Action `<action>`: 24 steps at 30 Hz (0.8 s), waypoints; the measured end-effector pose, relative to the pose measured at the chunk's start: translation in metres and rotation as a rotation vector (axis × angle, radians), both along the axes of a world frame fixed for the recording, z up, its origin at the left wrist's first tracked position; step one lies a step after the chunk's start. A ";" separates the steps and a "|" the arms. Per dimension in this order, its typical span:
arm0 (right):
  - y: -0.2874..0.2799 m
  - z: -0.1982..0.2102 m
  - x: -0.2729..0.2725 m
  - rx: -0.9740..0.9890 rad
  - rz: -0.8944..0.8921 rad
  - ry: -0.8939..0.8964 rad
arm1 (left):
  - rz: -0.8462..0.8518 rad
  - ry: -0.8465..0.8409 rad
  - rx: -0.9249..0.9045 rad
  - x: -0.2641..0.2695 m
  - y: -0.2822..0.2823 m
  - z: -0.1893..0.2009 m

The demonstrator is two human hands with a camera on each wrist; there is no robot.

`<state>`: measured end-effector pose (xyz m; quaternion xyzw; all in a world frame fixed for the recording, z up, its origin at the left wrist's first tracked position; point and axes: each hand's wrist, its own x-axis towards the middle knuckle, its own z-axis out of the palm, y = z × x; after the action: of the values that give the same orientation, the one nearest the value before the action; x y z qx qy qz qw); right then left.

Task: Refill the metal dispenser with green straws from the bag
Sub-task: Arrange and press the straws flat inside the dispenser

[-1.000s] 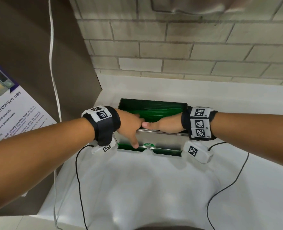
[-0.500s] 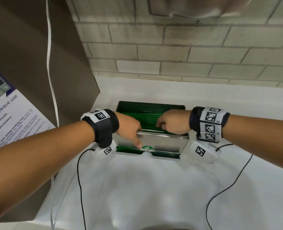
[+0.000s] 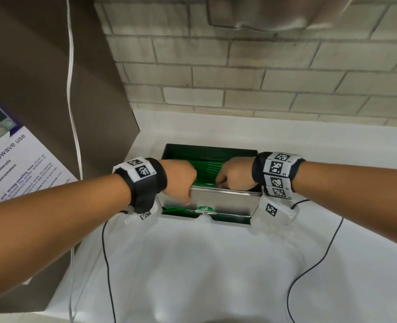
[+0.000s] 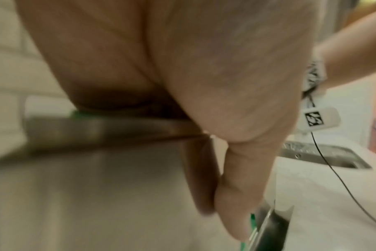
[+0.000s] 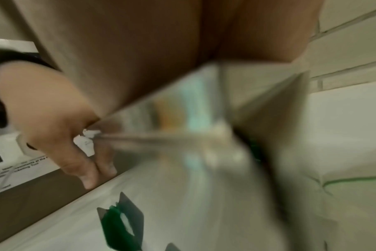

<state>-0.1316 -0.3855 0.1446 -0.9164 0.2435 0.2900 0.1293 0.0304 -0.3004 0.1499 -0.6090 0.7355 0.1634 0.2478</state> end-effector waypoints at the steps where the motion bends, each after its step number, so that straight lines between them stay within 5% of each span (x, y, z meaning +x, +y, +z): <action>1: 0.000 -0.002 0.001 -0.010 0.008 -0.018 | -0.029 0.021 -0.073 0.003 0.002 0.001; 4: -0.001 -0.005 0.004 -0.018 0.000 -0.044 | -0.102 0.092 -0.160 0.013 0.000 0.001; 8: 0.001 0.001 0.003 -0.018 -0.053 -0.063 | -0.061 0.215 -0.032 0.007 0.002 -0.003; 16: 0.011 0.007 0.005 0.176 -0.305 0.057 | 0.056 0.059 0.147 0.009 -0.008 -0.010; 24: 0.020 -0.007 0.016 0.470 -0.355 -0.002 | 0.157 0.076 0.305 0.004 -0.013 -0.013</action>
<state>-0.1157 -0.3657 0.1381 -0.8048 0.3260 0.3106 0.3868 0.0343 -0.3134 0.1366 -0.6134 0.6611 0.3149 0.2959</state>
